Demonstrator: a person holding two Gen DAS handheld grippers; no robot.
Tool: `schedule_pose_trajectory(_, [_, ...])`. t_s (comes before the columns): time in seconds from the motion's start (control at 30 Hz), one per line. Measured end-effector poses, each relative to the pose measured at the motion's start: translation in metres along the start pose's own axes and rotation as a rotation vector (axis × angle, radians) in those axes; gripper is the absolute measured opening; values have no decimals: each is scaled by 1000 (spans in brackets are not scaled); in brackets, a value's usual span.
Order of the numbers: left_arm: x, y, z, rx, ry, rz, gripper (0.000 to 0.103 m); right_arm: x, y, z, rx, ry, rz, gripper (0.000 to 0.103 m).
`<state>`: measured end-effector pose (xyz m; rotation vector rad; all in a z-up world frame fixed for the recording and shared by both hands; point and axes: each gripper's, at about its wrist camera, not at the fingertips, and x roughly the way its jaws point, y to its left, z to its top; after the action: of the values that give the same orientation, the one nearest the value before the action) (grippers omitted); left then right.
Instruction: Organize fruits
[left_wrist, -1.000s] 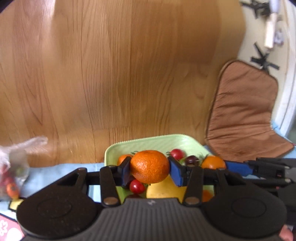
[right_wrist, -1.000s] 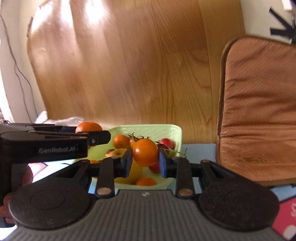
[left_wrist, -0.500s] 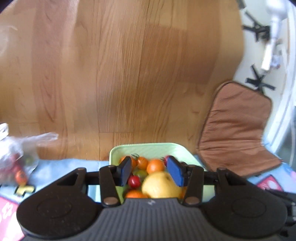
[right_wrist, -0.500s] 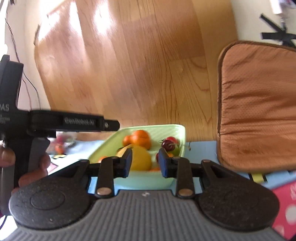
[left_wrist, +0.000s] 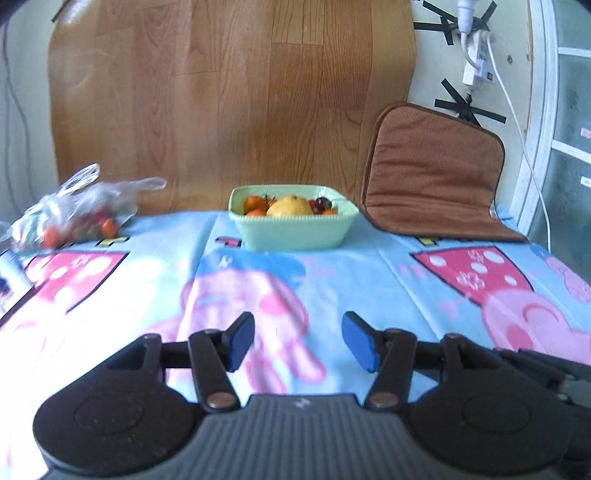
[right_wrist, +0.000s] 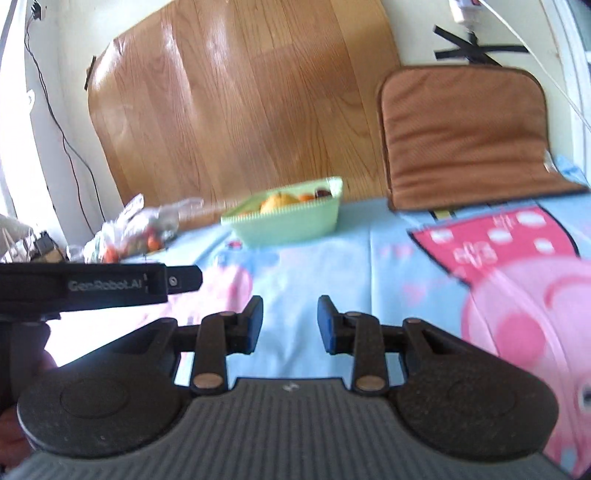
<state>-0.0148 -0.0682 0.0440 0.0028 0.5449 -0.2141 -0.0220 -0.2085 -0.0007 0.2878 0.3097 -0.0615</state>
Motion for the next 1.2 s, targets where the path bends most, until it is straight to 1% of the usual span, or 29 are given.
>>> schedule_pose_trajectory(0.1, [-17, -2, -13, -10, 2, 18, 57, -17, 0, -11, 12, 19, -4, 35])
schedule_pose_trajectory(0.13, [-22, -3, -15, -15, 3, 23, 61, -22, 1, -13, 18, 27, -4, 36])
schedule_pose_trajectory(0.17, [-28, -3, -17, -20, 2, 28, 67, -26, 1, -14, 24, 32, -6, 41])
schedule_pose_trajectory(0.2, [-32, -3, -18, -21, -3, 34, 71, -31, 1, -16, 31, 30, -10, 55])
schedule_pose_trajectory(0.23, [-37, -4, -19, -20, -12, 44, 78, -36, 2, -18, 36, 22, -13, 59])
schedule_pose_trajectory(0.27, [-41, -5, -20, -17, -20, 54, 80, -39, 3, -18, 36, 16, -14, 60])
schedule_pose_trajectory(0.33, [-47, -6, -22, -9, -29, 70, 81, -46, 5, -19, 37, 12, -10, 60])
schedule_pose_trajectory(0.37, [-49, -6, -23, -8, -27, 74, 85, -48, 7, -18, 41, 12, -6, 61])
schedule_pose_trajectory(0.47, [-54, -4, -24, -20, -27, 90, 96, -53, 10, -17, 55, 19, 5, 70])
schedule_pose_trajectory(0.57, [-58, -4, -25, -13, -38, 110, 101, -58, 14, -18, 46, 22, 13, 74])
schedule_pose_trajectory(0.6, [-58, -5, -25, -10, -40, 112, 101, -59, 16, -19, 39, 23, 9, 77])
schedule_pose_trajectory(0.73, [-55, -8, -25, 0, -42, 103, 103, -61, 16, -22, 19, 35, -11, 79])
schedule_pose_trajectory(0.83, [-52, -8, -28, 11, -25, 105, 103, -60, 11, -22, 47, 38, -27, 85])
schedule_pose_trajectory(0.9, [-53, -5, -31, 12, -25, 121, 103, -57, 10, -25, 55, 45, -24, 89])
schedule_pose_trajectory(1.0, [-53, -3, -31, 5, -15, 128, 103, -52, 10, -26, 65, 60, -21, 90])
schedule_pose_trajectory(1.03, [-54, -2, -31, 2, -16, 136, 103, -52, 10, -25, 67, 63, -19, 90])
schedule_pose_trajectory(1.1, [-56, -3, -31, 12, -12, 168, 103, -50, 11, -26, 64, 64, -19, 94])
schedule_pose_trajectory(1.2, [-56, -3, -31, 38, -5, 216, 103, -45, 11, -28, 62, 87, -9, 96])
